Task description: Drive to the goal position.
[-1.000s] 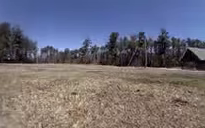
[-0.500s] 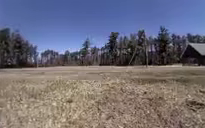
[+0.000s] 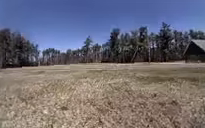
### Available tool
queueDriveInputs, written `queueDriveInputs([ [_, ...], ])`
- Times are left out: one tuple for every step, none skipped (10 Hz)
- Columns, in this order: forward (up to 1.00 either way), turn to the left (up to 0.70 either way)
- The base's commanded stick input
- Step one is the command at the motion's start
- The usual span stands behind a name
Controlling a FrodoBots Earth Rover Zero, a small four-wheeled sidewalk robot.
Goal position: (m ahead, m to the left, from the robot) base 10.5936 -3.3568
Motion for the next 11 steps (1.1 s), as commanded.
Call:
queueDriveInputs([
  [0.70,0.00],
  [0.70,0.00],
  [0.70,0.00],
  [0.70,0.00],
  [0.70,0.00],
  [0.70,0.00],
  [0.70,0.00],
  [0.70,0.00],
  [0.70,0.00],
  [0.70,0.00],
  [0.70,0.00],
])
